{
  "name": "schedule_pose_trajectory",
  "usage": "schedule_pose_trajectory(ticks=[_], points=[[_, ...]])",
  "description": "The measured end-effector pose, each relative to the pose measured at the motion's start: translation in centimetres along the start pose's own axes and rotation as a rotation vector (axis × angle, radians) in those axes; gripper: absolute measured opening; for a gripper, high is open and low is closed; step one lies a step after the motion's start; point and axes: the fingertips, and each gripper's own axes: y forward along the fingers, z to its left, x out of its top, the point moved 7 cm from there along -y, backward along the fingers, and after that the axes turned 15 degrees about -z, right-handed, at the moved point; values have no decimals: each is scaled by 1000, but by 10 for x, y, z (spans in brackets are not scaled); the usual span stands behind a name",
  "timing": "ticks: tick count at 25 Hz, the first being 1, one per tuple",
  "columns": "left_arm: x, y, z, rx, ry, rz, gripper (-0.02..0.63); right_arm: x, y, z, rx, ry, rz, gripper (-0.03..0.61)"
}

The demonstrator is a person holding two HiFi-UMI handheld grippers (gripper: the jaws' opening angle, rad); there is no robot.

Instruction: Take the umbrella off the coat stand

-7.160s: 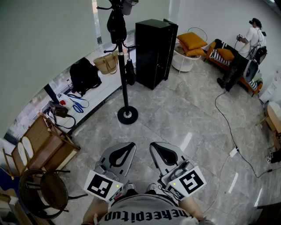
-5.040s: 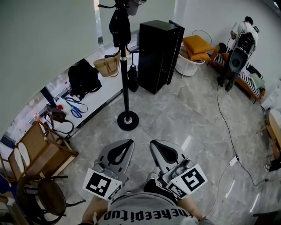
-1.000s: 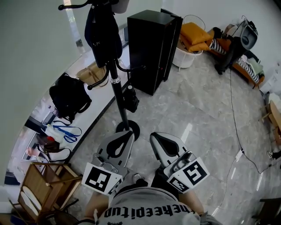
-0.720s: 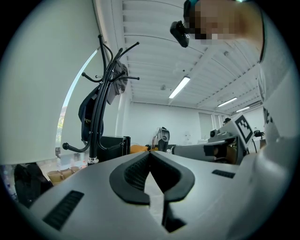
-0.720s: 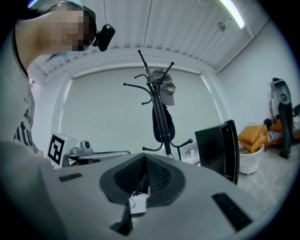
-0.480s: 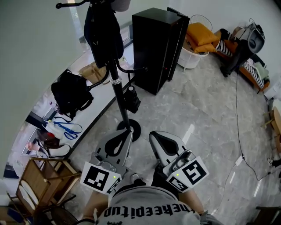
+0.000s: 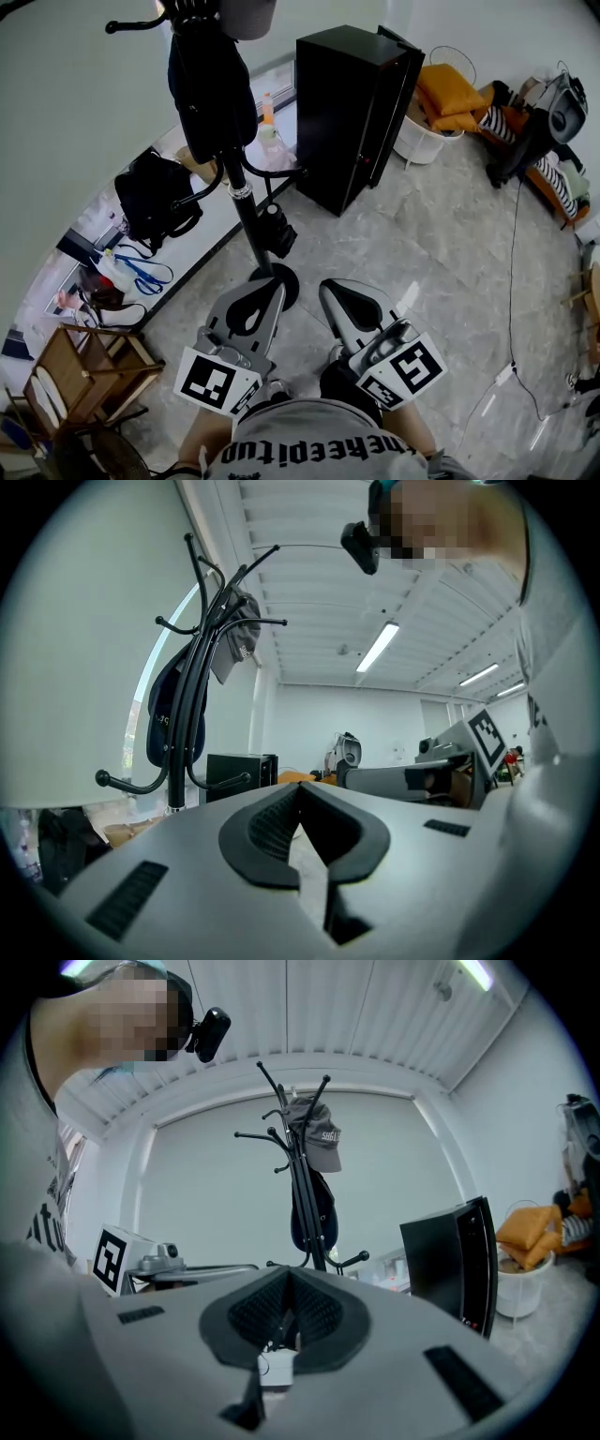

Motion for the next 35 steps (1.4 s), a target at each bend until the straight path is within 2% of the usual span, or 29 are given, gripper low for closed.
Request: schedule_pose_trajectory(ticks=[11, 35], points=[[-11, 32, -2, 133, 35, -14, 15, 3, 19, -49, 131, 27, 20, 11], [-31, 63, -32, 390, 90, -8, 15, -2, 31, -108, 374, 119, 72, 11]])
